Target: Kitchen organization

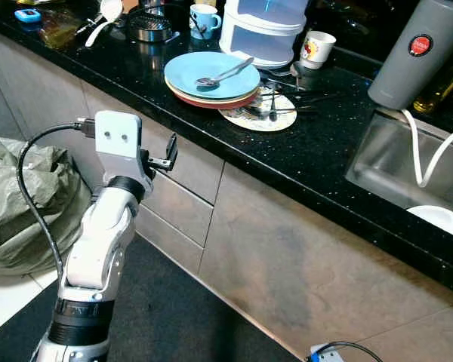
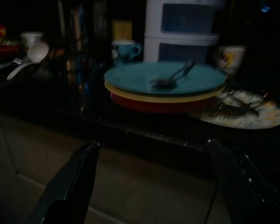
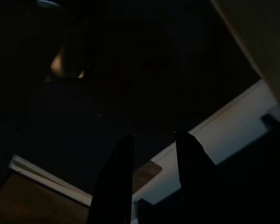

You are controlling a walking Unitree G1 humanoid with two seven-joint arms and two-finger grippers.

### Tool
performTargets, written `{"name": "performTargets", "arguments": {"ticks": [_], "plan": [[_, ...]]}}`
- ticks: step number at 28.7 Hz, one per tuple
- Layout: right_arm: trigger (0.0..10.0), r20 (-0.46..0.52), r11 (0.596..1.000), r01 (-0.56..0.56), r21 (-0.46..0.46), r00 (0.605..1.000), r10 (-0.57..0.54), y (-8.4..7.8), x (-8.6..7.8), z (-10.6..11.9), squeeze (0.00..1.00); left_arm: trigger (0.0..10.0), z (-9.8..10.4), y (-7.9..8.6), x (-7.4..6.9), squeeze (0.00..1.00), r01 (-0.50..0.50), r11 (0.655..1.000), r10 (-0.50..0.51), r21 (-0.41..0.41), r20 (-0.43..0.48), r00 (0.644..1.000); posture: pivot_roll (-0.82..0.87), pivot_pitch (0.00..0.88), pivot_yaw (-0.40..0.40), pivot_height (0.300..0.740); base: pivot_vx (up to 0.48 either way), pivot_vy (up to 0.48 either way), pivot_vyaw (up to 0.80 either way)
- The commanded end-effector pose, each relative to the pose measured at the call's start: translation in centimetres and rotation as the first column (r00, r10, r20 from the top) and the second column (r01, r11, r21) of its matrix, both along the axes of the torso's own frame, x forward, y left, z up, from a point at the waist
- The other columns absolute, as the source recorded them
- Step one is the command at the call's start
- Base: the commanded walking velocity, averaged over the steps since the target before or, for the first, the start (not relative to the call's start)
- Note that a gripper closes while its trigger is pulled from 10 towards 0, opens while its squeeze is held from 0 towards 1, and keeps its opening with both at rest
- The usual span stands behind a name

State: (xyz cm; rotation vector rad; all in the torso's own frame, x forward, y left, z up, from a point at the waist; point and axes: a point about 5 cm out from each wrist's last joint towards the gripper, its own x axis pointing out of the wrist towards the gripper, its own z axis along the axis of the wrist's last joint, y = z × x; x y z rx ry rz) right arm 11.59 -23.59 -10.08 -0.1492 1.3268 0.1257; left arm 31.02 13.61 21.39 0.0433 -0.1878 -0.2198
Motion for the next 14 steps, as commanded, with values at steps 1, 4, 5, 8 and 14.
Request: {"name": "performTargets", "arguments": {"ticks": [1,4,5,8,14], "plan": [[10.0,0.000,1.000,0.008,0.005,1.000,-0.008,0.04,0.00,-0.01,0.00,10.0,0.38,0.09,-0.02,0.00,-0.002,1.000,0.002,0.005,0.007,1.000,0.11,0.038,-0.104,0.740,0.289,0.000,0.00],[10.0,0.000,1.000,0.009,0.006,1.000,-0.009,0.06,0.01,-0.01,0.00,10.0,0.42,0.10,0.01,0.00,-0.003,1.000,0.003,0.003,0.006,1.000,0.11,0.037,-0.105,0.740,0.295,0.000,0.00],[10.0,0.000,1.000,0.009,0.007,1.000,-0.009,0.07,0.01,-0.01,0.00,10.0,0.42,0.10,0.02,0.00,-0.003,1.000,0.003,0.004,0.006,1.000,0.11,0.037,-0.105,0.740,0.292,0.000,0.00],[10.0,0.001,1.000,0.008,0.008,1.000,-0.008,0.08,0.03,-0.01,0.00,10.0,0.53,0.13,0.05,0.00,-0.005,1.000,0.005,0.003,0.009,1.000,0.11,0.034,-0.104,0.740,0.296,0.000,0.00],[10.0,0.000,1.000,0.007,0.010,1.000,-0.007,0.12,0.03,-0.02,0.00,10.0,0.67,0.18,0.07,0.00,-0.006,1.000,0.006,0.004,0.011,1.000,0.12,0.030,-0.105,0.740,0.302,0.000,0.00]]}}
